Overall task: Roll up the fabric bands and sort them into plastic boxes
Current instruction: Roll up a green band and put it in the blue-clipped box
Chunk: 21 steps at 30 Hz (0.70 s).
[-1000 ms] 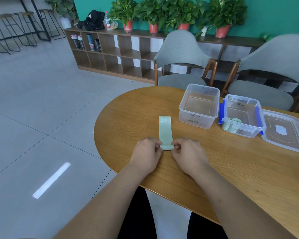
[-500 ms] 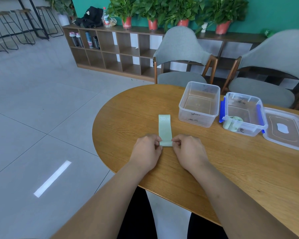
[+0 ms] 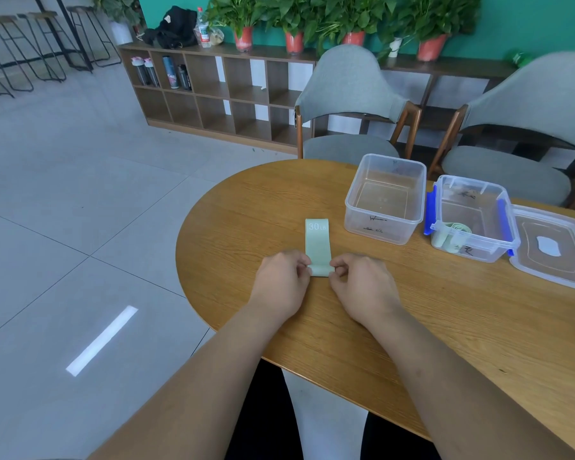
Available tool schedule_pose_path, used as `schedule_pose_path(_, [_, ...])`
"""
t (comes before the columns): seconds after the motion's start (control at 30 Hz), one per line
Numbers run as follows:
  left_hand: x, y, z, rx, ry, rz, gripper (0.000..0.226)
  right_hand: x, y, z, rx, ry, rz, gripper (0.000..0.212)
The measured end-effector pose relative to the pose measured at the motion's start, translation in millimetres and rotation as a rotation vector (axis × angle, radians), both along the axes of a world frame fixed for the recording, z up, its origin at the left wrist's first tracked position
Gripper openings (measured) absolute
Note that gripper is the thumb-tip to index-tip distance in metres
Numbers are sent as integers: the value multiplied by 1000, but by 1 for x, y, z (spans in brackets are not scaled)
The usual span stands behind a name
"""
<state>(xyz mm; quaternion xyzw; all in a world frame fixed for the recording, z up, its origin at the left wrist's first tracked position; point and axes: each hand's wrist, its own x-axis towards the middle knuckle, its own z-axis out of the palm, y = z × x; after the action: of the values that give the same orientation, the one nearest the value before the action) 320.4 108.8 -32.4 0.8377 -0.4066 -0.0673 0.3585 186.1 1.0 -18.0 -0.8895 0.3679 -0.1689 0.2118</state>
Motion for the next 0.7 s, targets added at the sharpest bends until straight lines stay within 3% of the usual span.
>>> schedule_pose_path(0.3, [-1,0,-1,-34,-16,2,11,3,-6,1,19,-16,-12,17])
schedule_pose_path(0.7, [4,-9,1,25,-49,-19,22,14,-23,2,32,53,34,28])
